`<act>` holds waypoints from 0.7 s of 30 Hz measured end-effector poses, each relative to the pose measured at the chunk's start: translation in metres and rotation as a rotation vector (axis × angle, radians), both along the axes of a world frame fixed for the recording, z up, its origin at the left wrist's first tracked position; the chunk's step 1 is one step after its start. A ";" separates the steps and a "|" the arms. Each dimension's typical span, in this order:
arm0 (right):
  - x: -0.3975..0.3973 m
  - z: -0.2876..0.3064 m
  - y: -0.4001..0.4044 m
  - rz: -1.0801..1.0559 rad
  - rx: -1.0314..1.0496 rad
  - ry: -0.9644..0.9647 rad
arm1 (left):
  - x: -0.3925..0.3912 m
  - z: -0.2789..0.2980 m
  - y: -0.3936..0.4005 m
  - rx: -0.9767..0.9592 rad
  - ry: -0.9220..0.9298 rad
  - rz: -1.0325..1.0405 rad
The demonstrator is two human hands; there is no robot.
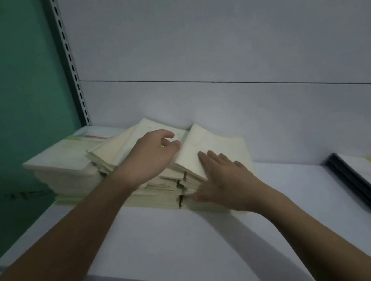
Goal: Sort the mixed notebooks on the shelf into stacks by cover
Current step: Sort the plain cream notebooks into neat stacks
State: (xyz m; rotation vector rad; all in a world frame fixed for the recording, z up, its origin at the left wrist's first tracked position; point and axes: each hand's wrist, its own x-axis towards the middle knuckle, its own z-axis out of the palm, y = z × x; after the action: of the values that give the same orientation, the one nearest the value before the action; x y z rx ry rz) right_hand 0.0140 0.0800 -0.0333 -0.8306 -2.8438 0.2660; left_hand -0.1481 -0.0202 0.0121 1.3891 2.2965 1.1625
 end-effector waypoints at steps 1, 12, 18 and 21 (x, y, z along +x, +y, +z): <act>0.003 -0.002 -0.002 0.002 0.066 0.014 | -0.002 0.000 0.002 0.003 -0.065 -0.040; 0.038 0.021 0.000 0.049 0.042 0.540 | 0.028 0.021 0.017 0.092 -1.192 -0.289; 0.053 0.021 0.000 0.218 -0.022 0.388 | 0.049 0.015 0.010 0.115 -1.015 -0.084; 0.057 0.012 0.003 0.030 -0.278 0.642 | 0.036 0.015 -0.005 0.233 -0.946 -0.058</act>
State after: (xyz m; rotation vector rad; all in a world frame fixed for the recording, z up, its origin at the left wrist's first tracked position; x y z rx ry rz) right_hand 0.0709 0.0832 -0.0214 -0.6010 -2.2414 0.7870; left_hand -0.1125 -0.0248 0.0275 0.6838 1.4692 1.6329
